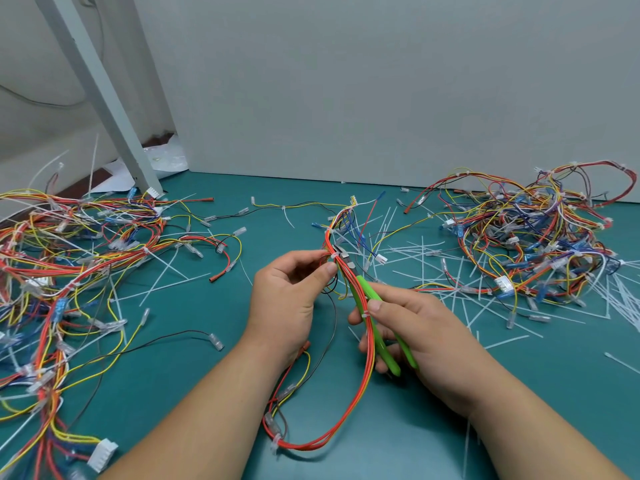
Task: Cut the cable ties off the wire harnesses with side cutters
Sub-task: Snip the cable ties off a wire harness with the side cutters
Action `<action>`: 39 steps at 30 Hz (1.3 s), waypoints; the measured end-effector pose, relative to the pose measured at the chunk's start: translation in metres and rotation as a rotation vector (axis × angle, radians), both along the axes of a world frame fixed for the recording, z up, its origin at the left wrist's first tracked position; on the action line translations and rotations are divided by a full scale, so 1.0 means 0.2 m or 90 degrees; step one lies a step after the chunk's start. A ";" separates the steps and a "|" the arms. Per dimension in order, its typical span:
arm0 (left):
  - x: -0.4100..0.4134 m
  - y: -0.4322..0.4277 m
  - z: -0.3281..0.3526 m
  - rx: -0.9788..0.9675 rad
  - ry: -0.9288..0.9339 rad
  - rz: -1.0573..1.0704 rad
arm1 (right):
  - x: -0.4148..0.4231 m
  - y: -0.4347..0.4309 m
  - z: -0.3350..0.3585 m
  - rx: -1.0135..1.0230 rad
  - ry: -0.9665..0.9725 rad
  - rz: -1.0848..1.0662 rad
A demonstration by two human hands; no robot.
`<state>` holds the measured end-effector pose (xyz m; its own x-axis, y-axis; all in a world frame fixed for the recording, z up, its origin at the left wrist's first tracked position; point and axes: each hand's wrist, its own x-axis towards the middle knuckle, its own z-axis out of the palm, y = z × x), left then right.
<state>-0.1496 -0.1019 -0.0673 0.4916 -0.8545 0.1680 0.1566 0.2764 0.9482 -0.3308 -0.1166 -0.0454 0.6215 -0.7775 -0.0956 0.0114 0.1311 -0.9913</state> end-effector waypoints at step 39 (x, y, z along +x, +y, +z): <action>-0.01 0.00 0.01 0.013 -0.007 0.002 | 0.02 0.03 0.00 -0.073 0.049 -0.011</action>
